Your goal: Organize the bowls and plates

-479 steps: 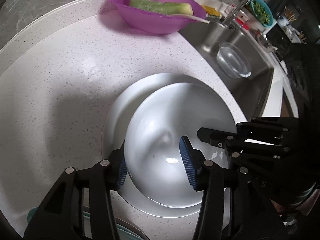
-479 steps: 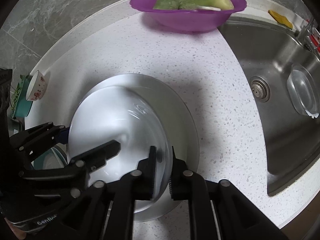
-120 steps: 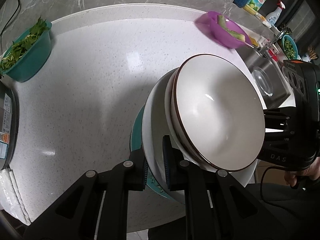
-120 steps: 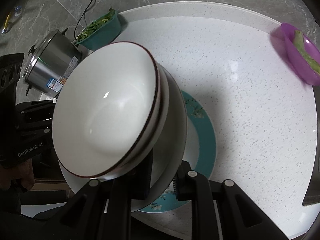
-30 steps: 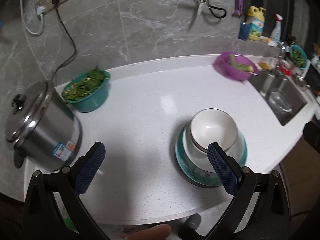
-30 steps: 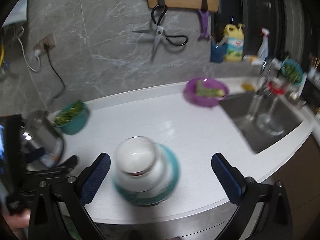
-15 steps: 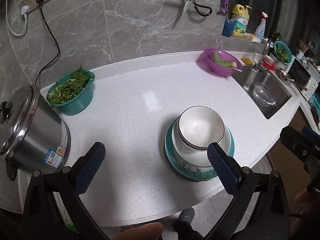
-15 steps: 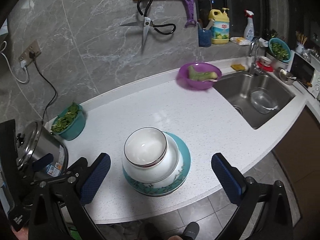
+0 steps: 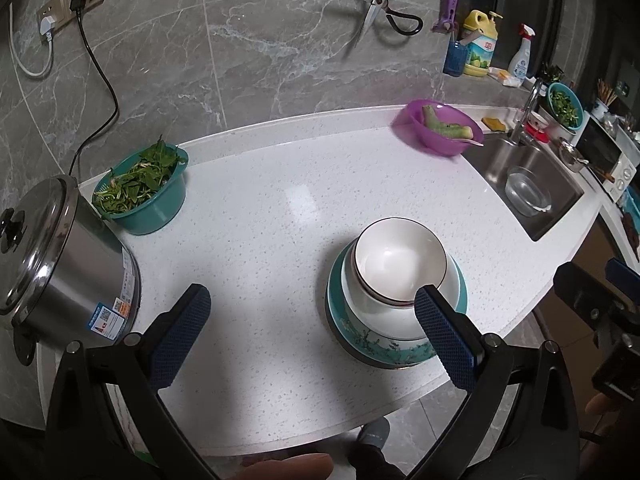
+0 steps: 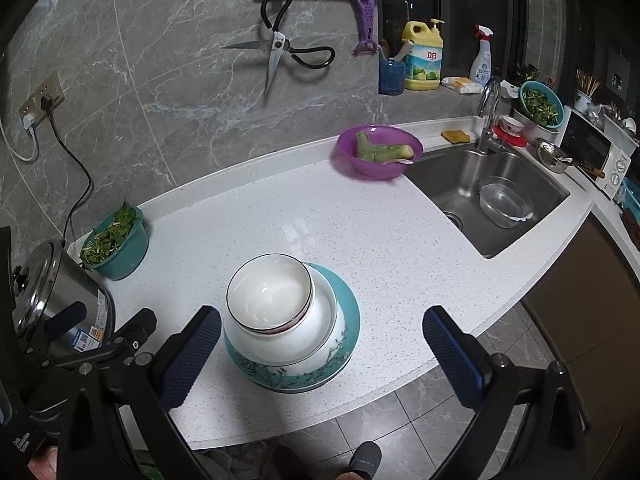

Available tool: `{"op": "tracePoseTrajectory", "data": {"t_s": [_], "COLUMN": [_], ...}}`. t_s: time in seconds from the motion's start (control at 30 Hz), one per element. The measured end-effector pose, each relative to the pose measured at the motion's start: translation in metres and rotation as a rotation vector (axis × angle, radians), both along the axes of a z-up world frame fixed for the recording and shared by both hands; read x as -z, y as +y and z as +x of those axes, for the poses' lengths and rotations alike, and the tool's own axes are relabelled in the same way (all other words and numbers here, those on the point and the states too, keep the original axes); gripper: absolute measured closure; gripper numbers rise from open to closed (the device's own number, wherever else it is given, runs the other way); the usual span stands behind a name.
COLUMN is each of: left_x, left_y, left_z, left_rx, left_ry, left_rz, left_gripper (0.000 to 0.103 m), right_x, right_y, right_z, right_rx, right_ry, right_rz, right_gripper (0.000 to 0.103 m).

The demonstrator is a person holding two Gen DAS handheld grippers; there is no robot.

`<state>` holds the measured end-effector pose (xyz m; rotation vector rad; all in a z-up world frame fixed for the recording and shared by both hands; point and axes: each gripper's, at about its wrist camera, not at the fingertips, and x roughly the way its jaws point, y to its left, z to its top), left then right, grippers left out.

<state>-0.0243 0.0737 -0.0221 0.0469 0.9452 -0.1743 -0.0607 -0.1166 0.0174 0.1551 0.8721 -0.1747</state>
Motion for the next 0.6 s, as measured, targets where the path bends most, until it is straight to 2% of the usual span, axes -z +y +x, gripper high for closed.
{"op": "tracePoseTrajectory", "data": {"t_s": [0.6], "left_x": [-0.0033], "left_y": [-0.0079], "left_z": [0.0006], "left_rx": [-0.018], "left_ry": [-0.01], "left_rz": [0.004], "left_gripper": [0.0], "right_x": [0.0068], "right_y": [-0.0068], "right_z": [0.009], "right_rx": [-0.021], "right_ry": [0.017], "right_rz": [0.001], "right_gripper": [0.0]}}
